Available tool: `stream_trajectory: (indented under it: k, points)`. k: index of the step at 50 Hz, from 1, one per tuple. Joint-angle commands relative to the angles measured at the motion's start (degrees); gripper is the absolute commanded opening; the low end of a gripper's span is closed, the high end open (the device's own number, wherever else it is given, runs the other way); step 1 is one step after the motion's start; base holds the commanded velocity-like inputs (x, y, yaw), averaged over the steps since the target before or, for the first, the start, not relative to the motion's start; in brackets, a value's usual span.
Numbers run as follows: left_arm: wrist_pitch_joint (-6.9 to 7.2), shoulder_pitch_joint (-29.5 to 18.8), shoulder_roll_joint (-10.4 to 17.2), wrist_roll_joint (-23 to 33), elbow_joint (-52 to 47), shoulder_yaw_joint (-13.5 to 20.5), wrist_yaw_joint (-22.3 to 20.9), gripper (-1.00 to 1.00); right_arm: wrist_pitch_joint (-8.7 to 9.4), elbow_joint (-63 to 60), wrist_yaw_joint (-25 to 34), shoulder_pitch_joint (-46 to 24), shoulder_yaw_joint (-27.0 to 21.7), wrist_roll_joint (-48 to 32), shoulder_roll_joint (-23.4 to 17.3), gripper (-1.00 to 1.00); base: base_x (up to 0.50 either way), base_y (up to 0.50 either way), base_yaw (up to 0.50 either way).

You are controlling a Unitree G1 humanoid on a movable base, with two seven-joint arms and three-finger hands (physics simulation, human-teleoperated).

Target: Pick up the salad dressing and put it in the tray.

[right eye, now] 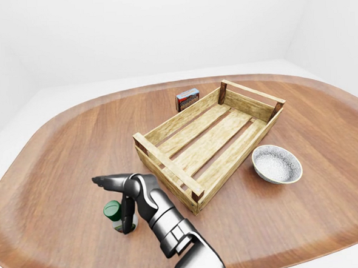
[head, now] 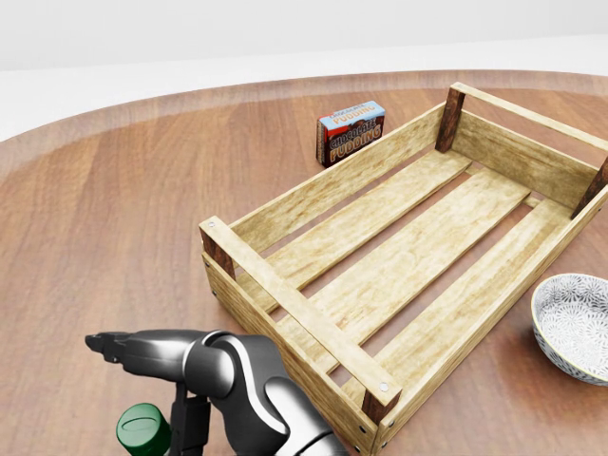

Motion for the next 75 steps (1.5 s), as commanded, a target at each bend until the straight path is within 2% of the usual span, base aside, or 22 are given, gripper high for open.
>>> stream_trajectory:
  k: [1,5,11,18,24,25,26,27,44,48,55,60,64,69,71,74,75]
  points:
    - [0.0,-0.04,-0.1,0.03,0.08,-0.12,-0.03,1.0,0.0,5.22,-0.4,-2.31,-1.74,1.24,0.0,1.0,0.0,0.0,0.0]
    - [0.0,-0.04,-0.2,0.23,0.08,-0.34,-0.03,1.0,0.0,2.28,1.62,1.32,0.78,-0.28,0.0,1.0,0.0,0.0,0.0]
    - [0.0,-0.08,0.17,-0.47,-0.1,0.42,0.09,1.0,0.0,-3.43,1.62,6.23,3.86,-2.28,0.0,1.0,0.0,0.0,0.0]
    - [0.0,0.23,0.0,-0.21,0.12,0.21,-0.01,1.0,0.0,-1.87,1.62,5.65,2.78,-2.43,0.0,1.0,0.0,0.0,0.0]
    - [0.0,0.17,-0.34,0.31,0.1,-0.1,-0.26,1.0,0.0,-3.91,1.62,7.42,4.29,-1.75,0.0,1.0,0.0,0.0,0.0]
    - [0.0,0.21,-0.35,0.31,0.06,-0.01,-0.34,1.0,0.0,-4.2,1.62,7.88,4.52,-1.52,0.0,-0.03,0.0,0.0,0.0]
    - [0.0,0.21,-0.35,0.29,0.12,0.08,-0.37,1.0,0.0,-4.44,1.62,8.43,4.97,-1.41,0.0,-0.96,0.0,0.0,0.0]
    - [0.0,0.22,-0.35,0.29,0.13,0.11,-0.4,1.0,0.0,-4.67,1.62,8.79,5.13,-1.34,0.0,-1.0,0.0,0.0,0.0]
    - [0.0,0.22,-0.29,-0.59,-0.23,0.31,-0.12,1.0,0.0,-9.63,1.62,8.51,4.73,-0.93,0.0,-1.0,0.0,0.0,0.0]
    - [0.0,0.27,0.13,-1.66,0.09,0.83,0.33,1.0,0.0,-14.7,1.62,10.18,6.8,-1.94,0.0,-1.0,0.0,0.0,0.0]
    - [0.0,0.36,0.12,-1.66,-0.41,0.27,0.67,1.0,0.0,-18.44,1.62,4.76,3.9,-4.47,0.0,-1.0,0.0,0.0,0.0]
    - [0.0,0.38,0.16,-1.91,-0.35,0.52,0.59,1.0,0.0,-23.03,1.62,3.48,5.38,-7.8,0.0,-1.0,0.0,0.0,0.0]
    - [0.0,0.41,0.0,-1.64,-0.47,0.06,0.62,1.0,0.0,-27.2,1.62,-1.25,3.79,-10.69,0.0,-1.0,0.0,0.0,0.0]
    - [0.0,0.4,0.19,-1.87,-0.3,0.47,0.54,1.0,0.0,-29.38,1.62,-10.16,-0.53,-12.7,0.0,-1.0,0.0,0.0,0.0]
    - [0.0,0.4,0.15,-1.67,-0.34,0.25,0.57,1.0,0.0,-28.78,1.62,-16.51,-4.54,-11.66,0.0,-1.0,0.0,0.0,0.0]
    - [0.0,0.37,0.08,-1.53,-0.49,0.09,0.56,1.0,0.0,-27.5,1.62,-23.42,-7.32,-8.62,0.0,-1.0,0.0,0.0,0.0]
    - [0.0,0.36,0.13,-1.55,-0.51,0.17,0.57,1.0,0.0,-26.83,1.62,-28.02,-9.4,-7.08,0.0,-1.0,0.0,0.0,0.0]
